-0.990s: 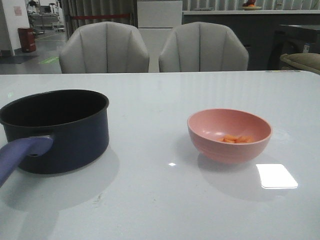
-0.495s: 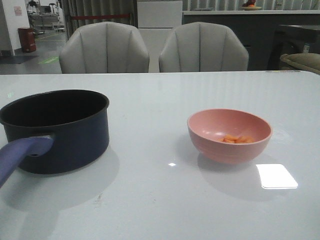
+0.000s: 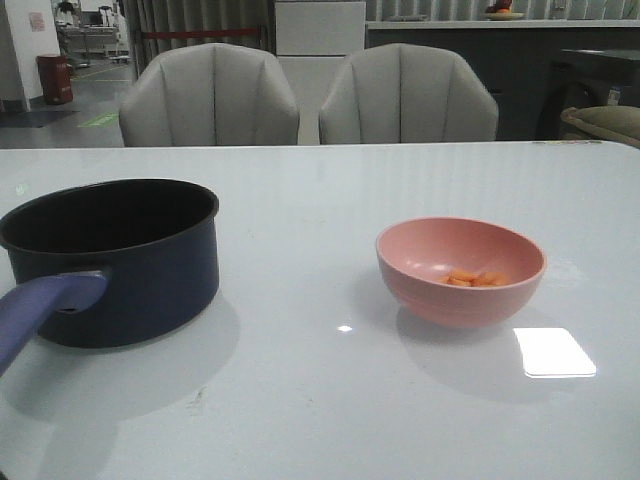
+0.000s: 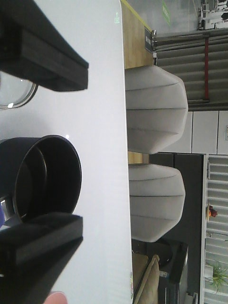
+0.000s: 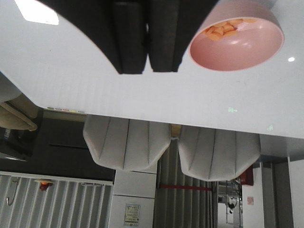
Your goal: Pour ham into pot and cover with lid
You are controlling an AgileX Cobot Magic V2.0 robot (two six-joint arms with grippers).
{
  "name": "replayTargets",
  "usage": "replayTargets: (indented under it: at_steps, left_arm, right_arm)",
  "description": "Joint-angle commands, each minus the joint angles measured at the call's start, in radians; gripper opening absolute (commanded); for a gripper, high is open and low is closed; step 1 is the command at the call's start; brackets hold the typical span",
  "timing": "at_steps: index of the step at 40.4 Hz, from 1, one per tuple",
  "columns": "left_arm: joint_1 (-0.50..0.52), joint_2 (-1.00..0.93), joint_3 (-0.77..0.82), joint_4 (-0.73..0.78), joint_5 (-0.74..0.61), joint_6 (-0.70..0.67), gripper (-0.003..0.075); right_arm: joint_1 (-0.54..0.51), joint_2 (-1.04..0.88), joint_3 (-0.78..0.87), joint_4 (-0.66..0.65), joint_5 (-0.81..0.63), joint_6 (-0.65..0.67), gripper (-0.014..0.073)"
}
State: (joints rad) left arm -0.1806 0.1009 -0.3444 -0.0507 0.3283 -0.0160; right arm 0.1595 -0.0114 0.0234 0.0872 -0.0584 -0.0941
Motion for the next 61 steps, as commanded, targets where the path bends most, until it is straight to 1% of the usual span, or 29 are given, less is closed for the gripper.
replayTargets:
  at_steps: [1,6,10,25,27,29,35,38,42,47,54,61]
  left_arm:
    - [-0.008,0.01,-0.025,-0.011,-0.076,0.0,0.0561]
    - [-0.008,0.01,-0.025,-0.011,-0.09,0.0,0.0561]
    - [-0.008,0.01,-0.025,-0.011,-0.086,0.0,0.0561]
    - [-0.008,0.01,-0.025,-0.011,-0.086,0.0,0.0561]
    - [-0.008,0.01,-0.025,-0.011,-0.086,0.0,0.0561]
    - [-0.008,0.01,-0.025,-0.011,-0.086,0.0,0.0561]
    - [-0.008,0.01,-0.025,-0.011,-0.086,0.0,0.0561]
    - [-0.008,0.01,-0.025,-0.011,-0.086,0.0,0.0561]
    - [-0.008,0.01,-0.025,-0.011,-0.083,0.0,0.0561]
    - [-0.008,0.01,-0.025,-0.011,-0.082,0.0,0.0561]
    - [-0.008,0.01,-0.025,-0.011,-0.082,0.0,0.0561]
    - [-0.008,0.01,-0.025,-0.011,-0.082,0.0,0.0561]
  right_arm:
    - [-0.004,0.013,-0.094,0.02,-0.006,0.003,0.0146]
    - [-0.004,0.119,-0.237,0.022,0.176,0.003,0.0146]
    - [-0.004,0.194,-0.31,0.038,0.281,0.003,0.0146]
    - [-0.004,0.26,-0.321,0.043,0.284,0.003,0.0155]
    - [-0.004,0.288,-0.322,0.043,0.286,0.003,0.0181]
    - [-0.004,0.322,-0.323,0.045,0.285,0.003,0.0229]
    - [-0.004,0.448,-0.374,0.056,0.306,0.003,0.0455]
    - [-0.004,0.512,-0.42,0.063,0.305,0.003,0.0512]
    - [-0.004,0.622,-0.488,0.096,0.306,0.003,0.0503]
    - [-0.004,0.783,-0.578,0.13,0.341,0.003,0.0503]
    - [-0.003,1.028,-0.758,0.154,0.447,0.003,0.0503]
    - [0.0,1.255,-0.93,0.207,0.55,0.001,0.0503]
